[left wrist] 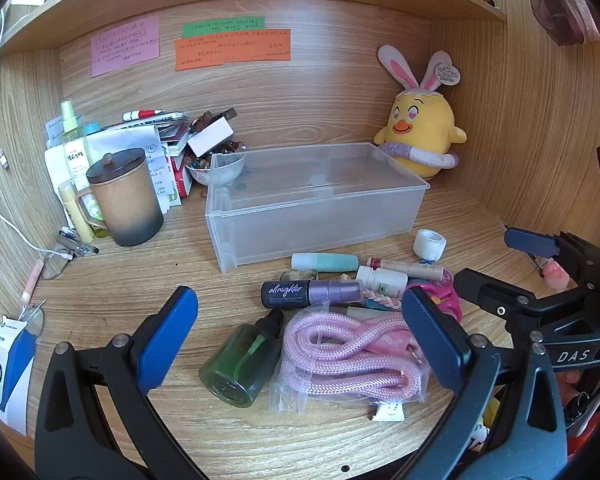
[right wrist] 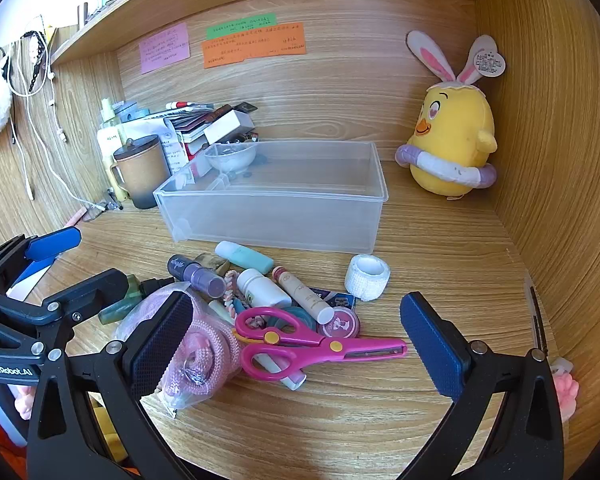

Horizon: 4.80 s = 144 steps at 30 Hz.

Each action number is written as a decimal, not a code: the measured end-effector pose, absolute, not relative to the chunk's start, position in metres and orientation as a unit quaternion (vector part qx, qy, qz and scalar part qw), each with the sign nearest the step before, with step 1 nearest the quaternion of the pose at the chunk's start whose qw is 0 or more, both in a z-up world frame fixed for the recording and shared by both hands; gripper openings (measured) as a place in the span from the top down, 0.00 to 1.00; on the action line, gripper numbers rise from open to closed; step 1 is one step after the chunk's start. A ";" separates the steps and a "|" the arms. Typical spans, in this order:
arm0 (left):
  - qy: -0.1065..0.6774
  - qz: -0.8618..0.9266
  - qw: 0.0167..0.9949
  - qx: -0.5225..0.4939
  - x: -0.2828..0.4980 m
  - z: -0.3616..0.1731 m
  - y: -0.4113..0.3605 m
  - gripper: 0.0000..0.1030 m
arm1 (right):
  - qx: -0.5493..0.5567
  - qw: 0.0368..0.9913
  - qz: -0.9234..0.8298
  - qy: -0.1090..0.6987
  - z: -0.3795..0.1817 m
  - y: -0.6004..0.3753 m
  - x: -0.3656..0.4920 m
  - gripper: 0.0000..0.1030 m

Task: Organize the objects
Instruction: 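Move both tools toward the items in front of the clear box, then grasp green spray bottle with left tool while right tool grasps white tape roll, place both in box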

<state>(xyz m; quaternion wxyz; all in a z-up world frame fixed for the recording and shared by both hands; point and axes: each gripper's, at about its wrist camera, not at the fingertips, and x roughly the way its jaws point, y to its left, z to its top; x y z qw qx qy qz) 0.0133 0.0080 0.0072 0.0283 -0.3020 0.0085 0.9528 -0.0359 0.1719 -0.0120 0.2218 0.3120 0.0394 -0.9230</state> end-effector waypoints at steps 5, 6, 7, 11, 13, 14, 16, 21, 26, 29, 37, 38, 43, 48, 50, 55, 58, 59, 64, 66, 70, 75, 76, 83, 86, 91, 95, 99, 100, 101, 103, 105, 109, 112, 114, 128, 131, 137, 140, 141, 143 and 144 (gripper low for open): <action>0.008 0.953 0.030 -0.302 0.013 0.007 0.008 0.00 | 0.311 0.221 -0.923 0.040 -0.012 0.172 -0.034 0.00; 0.007 0.953 0.031 -0.303 0.014 0.007 0.008 0.00 | 0.311 0.221 -0.923 0.040 -0.012 0.172 -0.034 0.00; 0.007 0.953 0.031 -0.303 0.014 0.007 0.009 0.00 | 0.311 0.221 -0.923 0.040 -0.012 0.172 -0.034 0.00; 0.005 0.952 0.033 -0.304 0.015 0.006 0.009 0.00 | 0.311 0.221 -0.923 0.040 -0.012 0.172 -0.034 0.00; 0.004 0.952 0.035 -0.304 0.015 0.006 0.008 0.00 | 0.312 0.221 -0.923 0.040 -0.012 0.171 -0.034 0.00; 0.004 0.952 0.035 -0.305 0.016 0.006 0.008 0.00 | 0.313 0.221 -0.923 0.040 -0.012 0.171 -0.035 0.00; 0.003 0.951 0.036 -0.306 0.015 0.006 0.006 0.00 | 0.314 0.222 -0.922 0.039 -0.013 0.171 -0.035 0.00; 0.000 0.951 0.038 -0.308 0.014 0.006 0.004 0.00 | 0.314 0.222 -0.922 0.040 -0.013 0.171 -0.036 0.00; -0.004 0.949 0.041 -0.313 0.012 0.003 0.002 0.00 | 0.316 0.222 -0.921 0.040 -0.015 0.170 -0.038 0.00; -0.007 0.948 0.044 -0.316 0.010 0.001 0.000 0.00 | 0.318 0.222 -0.921 0.039 -0.017 0.170 -0.039 0.00; -0.029 0.941 0.055 -0.332 0.001 -0.010 -0.010 0.00 | 0.326 0.221 -0.918 0.037 -0.024 0.169 -0.049 0.00; -0.031 0.941 0.055 -0.333 0.000 -0.011 -0.012 0.00 | 0.328 0.222 -0.918 0.036 -0.025 0.169 -0.051 0.00; -0.036 0.937 0.064 -0.343 -0.007 -0.016 -0.025 0.17 | 0.339 0.223 -0.914 0.022 -0.031 0.173 -0.065 0.01; -0.036 0.933 0.046 -0.354 -0.014 -0.023 -0.044 0.19 | 0.349 0.204 -0.914 0.009 -0.033 0.184 -0.083 0.07; -0.036 0.930 0.047 -0.363 -0.015 -0.026 -0.051 0.21 | 0.355 0.198 -0.914 0.006 -0.034 0.189 -0.090 0.11; -0.030 0.920 0.061 -0.386 -0.013 -0.038 -0.058 0.22 | 0.366 0.183 -0.912 0.010 -0.037 0.198 -0.108 0.19; -0.038 0.912 0.080 -0.402 -0.015 -0.046 -0.059 0.32 | 0.379 0.184 -0.907 0.006 -0.042 0.200 -0.120 0.21; -0.042 0.909 0.084 -0.406 -0.016 -0.049 -0.059 0.35 | 0.384 0.185 -0.905 0.005 -0.044 0.199 -0.123 0.22; -0.062 0.902 0.100 -0.416 -0.019 -0.056 -0.062 0.50 | 0.414 0.186 -0.891 0.014 -0.057 0.192 -0.139 0.45; -0.063 0.900 0.102 -0.420 -0.020 -0.057 -0.062 0.60 | 0.422 0.187 -0.887 0.019 -0.062 0.189 -0.142 0.52; -0.061 0.902 0.094 -0.418 -0.020 -0.057 -0.064 0.60 | 0.427 0.188 -0.884 0.020 -0.069 0.186 -0.145 0.66; -0.061 0.906 0.075 -0.412 -0.020 -0.051 -0.073 0.60 | 0.409 0.185 -0.893 0.019 -0.063 0.187 -0.139 0.66; -0.062 0.907 0.072 -0.410 -0.021 -0.049 -0.075 0.60 | 0.406 0.185 -0.895 0.018 -0.061 0.189 -0.138 0.66; -0.069 0.921 0.049 -0.381 -0.028 -0.020 -0.090 0.60 | 0.372 0.203 -0.905 0.011 -0.034 0.193 -0.123 0.66; -0.060 0.933 0.036 -0.353 -0.033 -0.002 -0.091 0.60 | 0.347 0.203 -0.916 0.023 -0.019 0.190 -0.116 0.66; -0.041 0.948 0.024 -0.316 -0.050 0.020 -0.086 0.60 | 0.312 0.206 -0.927 0.017 0.003 0.185 -0.116 0.66; -0.043 0.951 0.036 -0.303 -0.066 0.034 -0.082 0.60 | 0.295 0.208 -0.932 0.018 0.013 0.177 -0.125 0.66; -0.036 0.953 0.043 -0.299 -0.079 0.043 -0.074 0.60 | 0.297 0.214 -0.930 0.020 0.016 0.168 -0.141 0.66; -0.034 0.952 0.045 -0.300 -0.083 0.045 -0.073 0.60 | 0.299 0.217 -0.929 0.021 0.017 0.166 -0.146 0.66; -0.032 0.952 0.047 -0.301 -0.087 0.045 -0.071 0.60 | 0.301 0.219 -0.928 0.023 0.017 0.164 -0.150 0.66; -0.032 0.950 0.052 -0.308 -0.097 0.046 -0.068 0.60 | 0.304 0.223 -0.926 0.026 0.018 0.159 -0.157 0.66; -0.030 0.946 0.057 -0.317 -0.108 0.044 -0.064 0.60 | 0.309 0.226 -0.923 0.030 0.018 0.154 -0.164 0.66; -0.024 0.937 0.072 -0.341 -0.128 0.038 -0.058 0.60 | 0.327 0.237 -0.914 0.038 0.015 0.144 -0.178 0.66; -0.020 0.928 0.083 -0.362 -0.143 0.032 -0.052 0.60 | 0.340 0.242 -0.907 0.048 0.011 0.136 -0.187 0.66; -0.014 0.922 0.089 -0.376 -0.152 0.026 -0.048 0.60 | 0.347 0.245 -0.904 0.056 0.008 0.132 -0.192 0.66; 0.010 0.898 0.108 -0.427 -0.189 -0.002 -0.025 0.60 | 0.392 0.257 -0.878 0.098 -0.024 0.101 -0.217 0.66; 0.011 0.893 0.112 -0.436 -0.193 -0.006 -0.023 0.60 | 0.400 0.258 -0.874 0.096 -0.028 0.099 -0.220 0.66; 0.009 0.890 0.115 -0.441 -0.196 -0.010 -0.021 0.60 | 0.409 0.258 -0.871 0.092 -0.033 0.096 -0.223 0.66; 0.007 0.889 0.120 -0.441 -0.194 -0.007 -0.020 0.59 | 0.405 0.256 -0.872 0.099 -0.034 0.093 -0.220 0.66; 0.007 0.890 0.123 -0.440 -0.193 -0.007 -0.020 0.58 | 0.404 0.257 -0.872 0.102 -0.033 0.092 -0.219 0.66; 0.008 0.892 0.123 -0.436 -0.190 -0.004 -0.019 0.53 | 0.402 0.260 -0.872 0.104 -0.030 0.092 -0.216 0.65; 0.008 0.894 0.122 -0.432 -0.188 -0.002 -0.020 0.49 | 0.400 0.261 -0.872 0.104 -0.028 0.092 -0.215 0.61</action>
